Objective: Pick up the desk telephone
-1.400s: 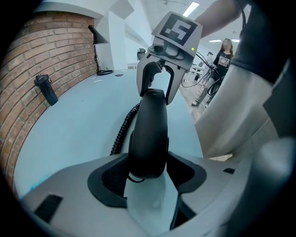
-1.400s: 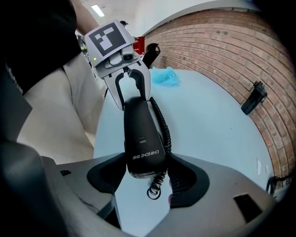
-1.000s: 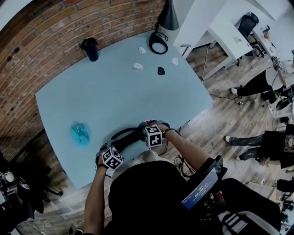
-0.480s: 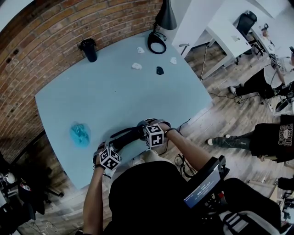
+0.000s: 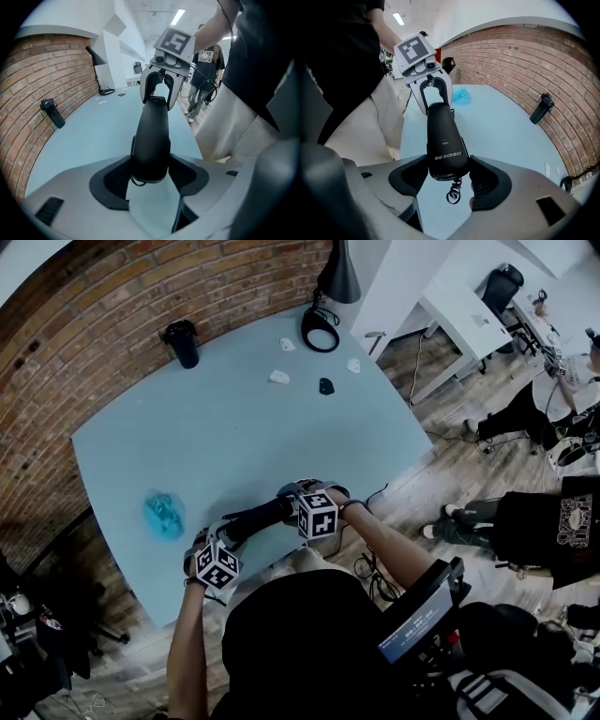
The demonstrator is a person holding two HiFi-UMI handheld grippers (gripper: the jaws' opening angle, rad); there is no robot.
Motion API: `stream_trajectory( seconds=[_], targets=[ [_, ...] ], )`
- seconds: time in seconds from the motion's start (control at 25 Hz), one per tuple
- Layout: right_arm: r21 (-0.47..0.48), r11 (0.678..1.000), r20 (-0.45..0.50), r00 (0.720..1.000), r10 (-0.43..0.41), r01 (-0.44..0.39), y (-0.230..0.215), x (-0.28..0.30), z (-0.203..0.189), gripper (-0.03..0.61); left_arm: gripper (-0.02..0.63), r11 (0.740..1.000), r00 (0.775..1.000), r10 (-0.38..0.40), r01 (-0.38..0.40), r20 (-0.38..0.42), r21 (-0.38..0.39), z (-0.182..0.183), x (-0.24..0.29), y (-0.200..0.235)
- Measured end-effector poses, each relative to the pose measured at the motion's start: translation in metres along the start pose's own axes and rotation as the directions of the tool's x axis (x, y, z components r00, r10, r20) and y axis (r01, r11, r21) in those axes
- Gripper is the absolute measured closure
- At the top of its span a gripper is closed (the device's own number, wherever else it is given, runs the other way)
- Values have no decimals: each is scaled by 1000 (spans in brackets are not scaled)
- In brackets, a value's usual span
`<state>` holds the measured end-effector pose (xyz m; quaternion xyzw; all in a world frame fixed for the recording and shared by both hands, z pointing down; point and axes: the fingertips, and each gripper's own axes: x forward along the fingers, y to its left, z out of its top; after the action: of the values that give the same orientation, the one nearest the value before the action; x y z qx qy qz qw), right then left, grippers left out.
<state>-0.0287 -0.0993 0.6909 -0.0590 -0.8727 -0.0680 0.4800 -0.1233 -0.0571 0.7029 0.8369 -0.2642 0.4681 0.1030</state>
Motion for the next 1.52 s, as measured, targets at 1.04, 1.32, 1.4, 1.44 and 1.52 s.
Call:
stream_trajectory(
  seconds=[1.04,1.32,1.4,1.44,1.52],
  targets=[
    [-2,997,149,986,-79,81,-21,-50,50,302,348,996,988,70,-77,139,43,32,-60,30],
    [-16,994,189,977,-103,108,-28,-66,73,302,348,995,980,82,-91,183,43,37,-82,41],
    [-18,993,204,973,-107,113,-29,-70,79,302,348,995,976,84,-93,202,38,38,-87,44],
    [-20,993,212,971,-109,116,-30,-72,80,302,348,995,974,85,-95,212,36,39,-89,45],
    [-23,993,225,968,-111,119,-31,-77,82,302,348,995,970,89,-99,226,34,43,-92,45]
  ],
)
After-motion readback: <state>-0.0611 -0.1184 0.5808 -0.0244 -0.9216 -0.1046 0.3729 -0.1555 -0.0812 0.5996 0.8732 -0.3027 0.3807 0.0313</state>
